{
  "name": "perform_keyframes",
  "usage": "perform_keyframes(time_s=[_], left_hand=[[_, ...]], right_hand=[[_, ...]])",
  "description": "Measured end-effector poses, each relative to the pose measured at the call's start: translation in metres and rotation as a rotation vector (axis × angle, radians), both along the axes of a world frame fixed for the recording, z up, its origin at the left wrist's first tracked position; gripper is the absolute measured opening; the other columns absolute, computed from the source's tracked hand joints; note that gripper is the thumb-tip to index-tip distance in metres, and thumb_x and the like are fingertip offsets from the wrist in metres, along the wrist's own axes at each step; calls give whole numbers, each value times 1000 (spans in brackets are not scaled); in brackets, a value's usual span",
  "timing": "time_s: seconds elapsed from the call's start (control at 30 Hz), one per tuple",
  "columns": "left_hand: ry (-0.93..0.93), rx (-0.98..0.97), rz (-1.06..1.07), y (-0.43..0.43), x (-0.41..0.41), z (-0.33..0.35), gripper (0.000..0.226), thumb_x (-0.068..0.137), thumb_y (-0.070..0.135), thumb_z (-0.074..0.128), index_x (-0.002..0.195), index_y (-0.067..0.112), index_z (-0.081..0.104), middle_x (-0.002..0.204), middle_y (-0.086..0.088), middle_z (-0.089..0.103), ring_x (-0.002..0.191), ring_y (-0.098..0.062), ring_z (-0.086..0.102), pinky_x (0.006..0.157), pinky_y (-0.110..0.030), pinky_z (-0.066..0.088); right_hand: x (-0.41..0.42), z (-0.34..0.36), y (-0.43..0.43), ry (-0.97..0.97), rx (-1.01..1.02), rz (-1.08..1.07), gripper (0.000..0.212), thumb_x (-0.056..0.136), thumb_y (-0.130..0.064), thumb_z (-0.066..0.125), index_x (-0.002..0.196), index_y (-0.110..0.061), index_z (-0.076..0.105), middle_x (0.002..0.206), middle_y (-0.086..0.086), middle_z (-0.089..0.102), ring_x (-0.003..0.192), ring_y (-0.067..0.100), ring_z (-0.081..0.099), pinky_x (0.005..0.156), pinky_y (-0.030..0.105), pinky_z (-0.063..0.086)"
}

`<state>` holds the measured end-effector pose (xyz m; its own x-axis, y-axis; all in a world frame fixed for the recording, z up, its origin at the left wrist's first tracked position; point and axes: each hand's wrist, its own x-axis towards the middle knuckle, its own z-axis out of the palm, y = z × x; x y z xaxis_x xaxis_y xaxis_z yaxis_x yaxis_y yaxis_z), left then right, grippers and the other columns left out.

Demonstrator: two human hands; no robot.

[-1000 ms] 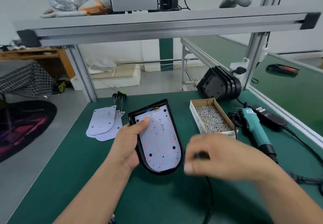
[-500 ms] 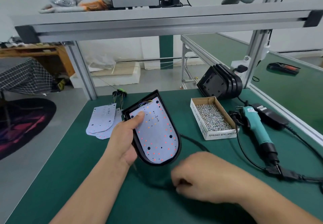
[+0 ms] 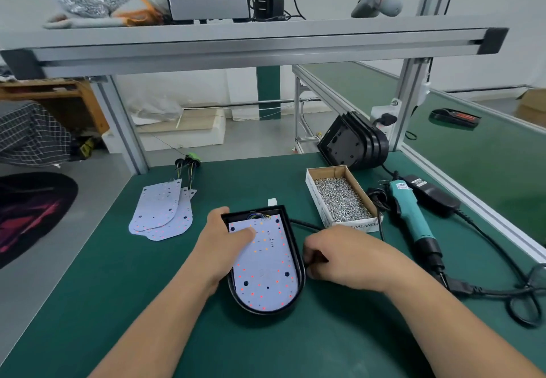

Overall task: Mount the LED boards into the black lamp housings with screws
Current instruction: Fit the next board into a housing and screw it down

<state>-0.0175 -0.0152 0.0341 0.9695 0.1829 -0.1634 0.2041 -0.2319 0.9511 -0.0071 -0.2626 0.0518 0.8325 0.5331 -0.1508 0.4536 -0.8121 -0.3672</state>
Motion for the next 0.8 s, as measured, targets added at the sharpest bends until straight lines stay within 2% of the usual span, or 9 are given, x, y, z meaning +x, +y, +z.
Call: perform_keyframes(time_s=[0.07,0.17,0.23,0.33,0.4,0.5,0.57,0.7,0.8], left_hand=[[11,125,-82,-1,-2,3,33,89,27,73,115,24,55,102,4,73,87,-16,70,77,-33,55],[-4,282,-261,-4,-5,3,22,81,34,70,84,17,54,80,7,61,67,-12,56,66,-28,44],[-15,317,-227,-5,-4,0,22,87,31,73,103,27,58,106,10,63,76,2,60,66,-17,45],[-36,357,-167,-5,-4,-6,76,92,32,72,156,30,33,145,12,38,111,0,50,74,-8,33],[-68,382,-151,-5,-5,-4,80,92,35,71,161,30,29,147,11,34,112,-2,47,77,-10,33],[-84,424,-141,0,-4,1,71,89,43,71,153,31,42,143,9,45,108,-2,52,88,-24,39],[-62,395,-153,3,-4,5,69,78,54,68,142,32,53,131,14,56,105,0,58,89,-29,46],[-55,400,-147,8,-4,8,69,77,58,65,141,35,55,133,13,55,113,6,55,97,-32,44],[-79,409,-99,12,-1,8,62,78,61,65,136,38,59,127,15,59,114,2,57,98,-32,43]], right_hand=[[0,2,-1,-33,-21,21,15,89,-36,70,92,-23,64,90,-8,69,86,13,63,80,39,54],[-1,8,-6,-82,11,75,3,88,-24,65,86,-26,65,84,-12,68,82,8,61,77,34,52],[0,17,-17,-80,190,-5,12,90,-21,66,92,-30,73,86,-20,71,85,1,65,78,24,52],[4,28,-45,-248,405,-269,9,94,-29,68,93,-38,70,90,-23,72,86,-1,66,74,17,49],[10,25,-73,-396,252,-482,6,96,-39,66,102,-38,66,99,-17,70,89,6,67,77,30,53],[18,12,-113,-327,-65,-746,53,95,-57,65,135,-24,56,133,4,55,111,30,63,85,44,53],[21,5,-127,-226,-143,-804,70,92,-68,63,140,-18,50,139,9,52,114,35,61,85,46,53],[25,-6,-131,-89,-144,-788,68,84,-69,71,125,-19,49,111,5,62,97,30,63,80,43,52],[27,-7,-140,-38,52,-836,41,81,-46,79,99,-15,61,79,1,70,72,22,66,63,36,48]])
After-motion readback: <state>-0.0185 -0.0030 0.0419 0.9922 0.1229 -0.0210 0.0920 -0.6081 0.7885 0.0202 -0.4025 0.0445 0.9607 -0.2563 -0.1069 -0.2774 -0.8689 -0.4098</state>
